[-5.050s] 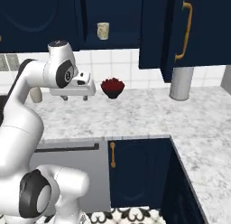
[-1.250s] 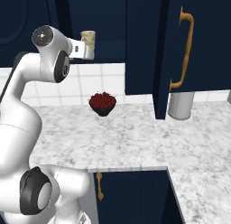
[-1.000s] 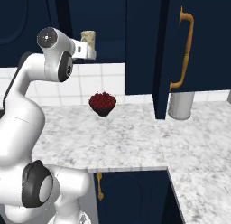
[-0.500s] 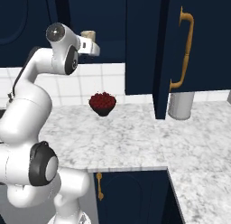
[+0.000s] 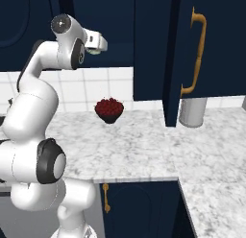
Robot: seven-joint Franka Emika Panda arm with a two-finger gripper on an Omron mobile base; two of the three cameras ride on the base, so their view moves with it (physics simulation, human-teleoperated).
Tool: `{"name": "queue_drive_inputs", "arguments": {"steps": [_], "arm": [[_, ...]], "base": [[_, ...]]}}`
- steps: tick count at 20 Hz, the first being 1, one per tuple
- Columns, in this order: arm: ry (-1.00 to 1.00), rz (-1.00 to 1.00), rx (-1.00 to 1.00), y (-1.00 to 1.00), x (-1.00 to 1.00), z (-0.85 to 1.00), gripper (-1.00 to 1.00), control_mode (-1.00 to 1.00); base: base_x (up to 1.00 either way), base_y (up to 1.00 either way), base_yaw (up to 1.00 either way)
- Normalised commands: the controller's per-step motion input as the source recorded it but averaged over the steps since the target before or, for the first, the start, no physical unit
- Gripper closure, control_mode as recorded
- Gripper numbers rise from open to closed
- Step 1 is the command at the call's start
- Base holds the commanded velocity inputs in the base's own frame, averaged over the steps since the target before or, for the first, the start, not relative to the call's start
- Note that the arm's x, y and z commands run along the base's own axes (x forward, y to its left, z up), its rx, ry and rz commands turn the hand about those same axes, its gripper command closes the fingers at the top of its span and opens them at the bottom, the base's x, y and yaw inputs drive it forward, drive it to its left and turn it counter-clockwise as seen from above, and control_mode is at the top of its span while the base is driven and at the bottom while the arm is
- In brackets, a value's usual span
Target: Gather all objects into one cabinet and sort the glasses and bowls to opposite sides.
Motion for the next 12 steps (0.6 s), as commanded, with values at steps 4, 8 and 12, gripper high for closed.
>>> {"name": "queue_drive_inputs", "arguments": {"steps": [4, 8, 12], "arm": [[0.03, 0.00, 0.00, 0.00, 0.25, 0.00, -1.00, -1.00], [0.00, 0.00, 0.00, 0.00, 0.14, 0.00, -1.00, -1.00], [0.00, 0.00, 0.00, 0.02, 0.09, 0.00, -1.00, -1.00]], "base": [[0.00, 0.00, 0.00], [0.00, 0.00, 0.00], [0.00, 0.00, 0.00]]}}
